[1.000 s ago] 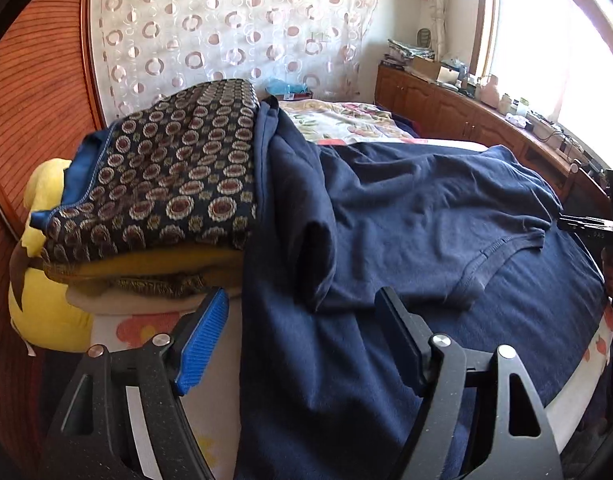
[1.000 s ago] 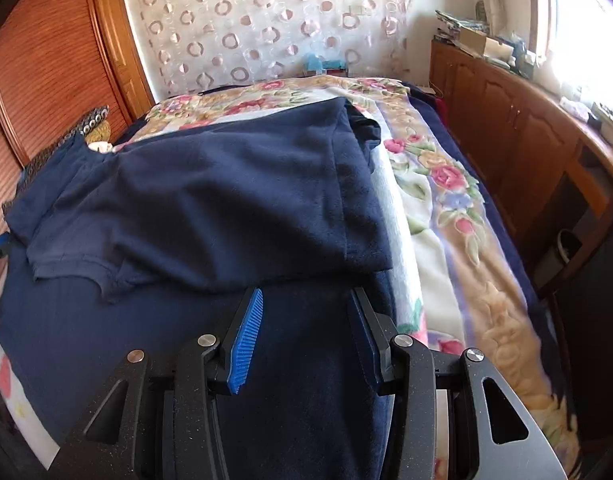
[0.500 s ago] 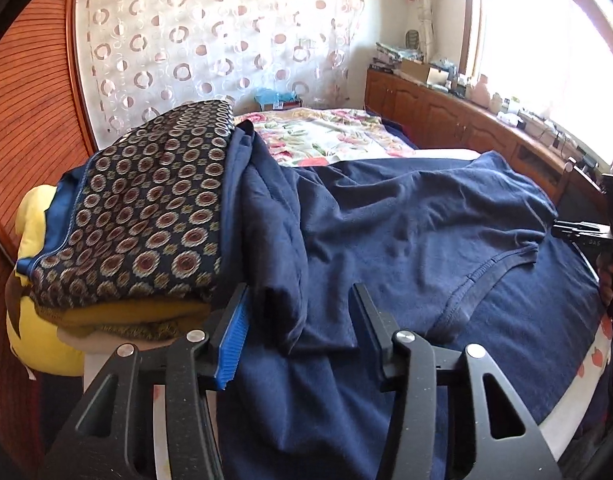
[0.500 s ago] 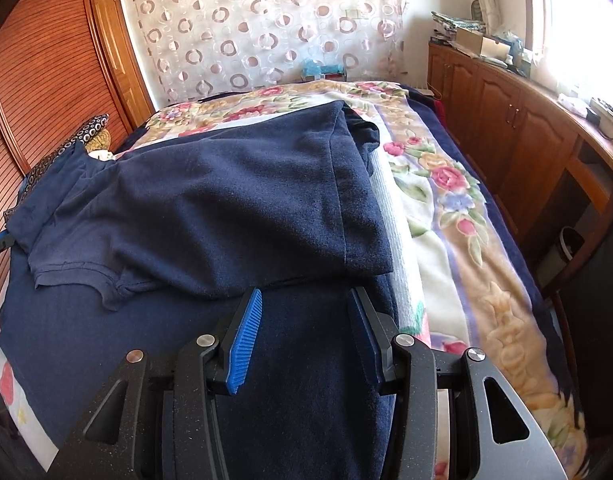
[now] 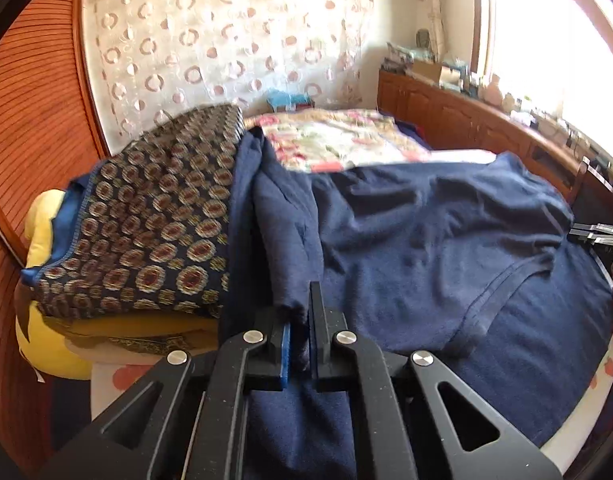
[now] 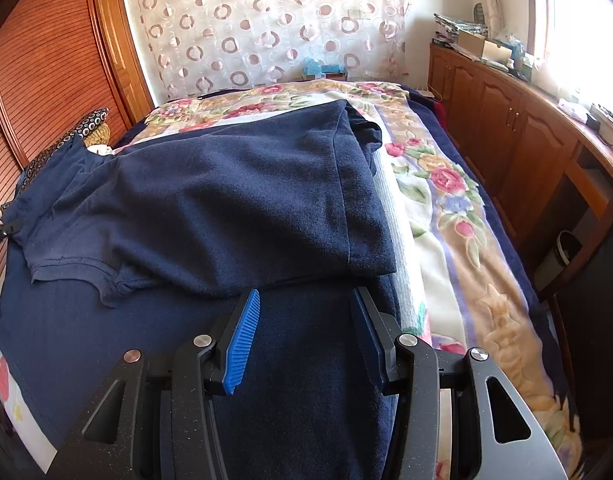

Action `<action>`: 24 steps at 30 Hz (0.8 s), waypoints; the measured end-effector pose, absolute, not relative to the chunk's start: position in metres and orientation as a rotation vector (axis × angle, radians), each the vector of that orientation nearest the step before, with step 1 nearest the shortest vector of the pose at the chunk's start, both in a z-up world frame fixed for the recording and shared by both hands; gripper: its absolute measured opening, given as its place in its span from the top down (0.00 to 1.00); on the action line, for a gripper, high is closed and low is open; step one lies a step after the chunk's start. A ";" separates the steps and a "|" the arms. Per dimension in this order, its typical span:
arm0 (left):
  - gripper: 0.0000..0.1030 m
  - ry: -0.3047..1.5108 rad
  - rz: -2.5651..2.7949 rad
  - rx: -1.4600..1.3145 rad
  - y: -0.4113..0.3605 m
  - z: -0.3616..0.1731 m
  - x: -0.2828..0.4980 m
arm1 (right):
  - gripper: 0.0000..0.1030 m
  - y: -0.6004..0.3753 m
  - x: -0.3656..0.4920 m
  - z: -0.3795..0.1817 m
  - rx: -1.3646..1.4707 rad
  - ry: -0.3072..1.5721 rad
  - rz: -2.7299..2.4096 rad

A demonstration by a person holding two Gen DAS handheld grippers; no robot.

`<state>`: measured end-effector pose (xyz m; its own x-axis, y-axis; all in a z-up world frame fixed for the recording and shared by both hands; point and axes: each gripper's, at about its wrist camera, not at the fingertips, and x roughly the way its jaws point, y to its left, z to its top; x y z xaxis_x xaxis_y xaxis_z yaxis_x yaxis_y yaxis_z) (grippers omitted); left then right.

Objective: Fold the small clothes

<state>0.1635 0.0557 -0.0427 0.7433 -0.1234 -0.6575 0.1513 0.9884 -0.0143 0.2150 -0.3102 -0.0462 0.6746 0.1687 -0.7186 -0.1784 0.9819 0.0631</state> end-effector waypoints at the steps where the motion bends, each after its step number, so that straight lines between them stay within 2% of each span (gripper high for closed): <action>1: 0.93 0.713 -0.153 0.038 0.056 -0.040 0.162 | 0.52 -0.311 0.215 -0.045 -0.010 0.807 0.198; 13: 0.93 0.734 -0.156 0.038 0.062 -0.042 0.164 | 0.52 -0.319 0.238 -0.041 0.117 0.812 0.215; 15: 0.93 0.738 -0.152 0.039 0.061 -0.042 0.165 | 0.60 -0.317 0.241 -0.038 0.133 0.795 0.224; 17: 0.93 0.743 -0.165 0.030 0.061 -0.042 0.168 | 0.90 -0.315 0.243 -0.036 0.128 0.782 0.216; 19: 0.93 0.739 -0.170 0.035 0.061 -0.040 0.169 | 0.95 -0.310 0.244 -0.036 0.122 0.775 0.232; 24: 0.94 0.667 -0.169 0.000 0.067 -0.020 0.156 | 0.96 -0.298 0.231 -0.025 0.065 0.705 0.253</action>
<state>0.1560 0.0672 -0.0203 0.7725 -0.1564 -0.6155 0.1562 0.9862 -0.0546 0.2308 -0.2981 -0.0250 0.7322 0.2517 -0.6329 -0.2081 0.9675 0.1439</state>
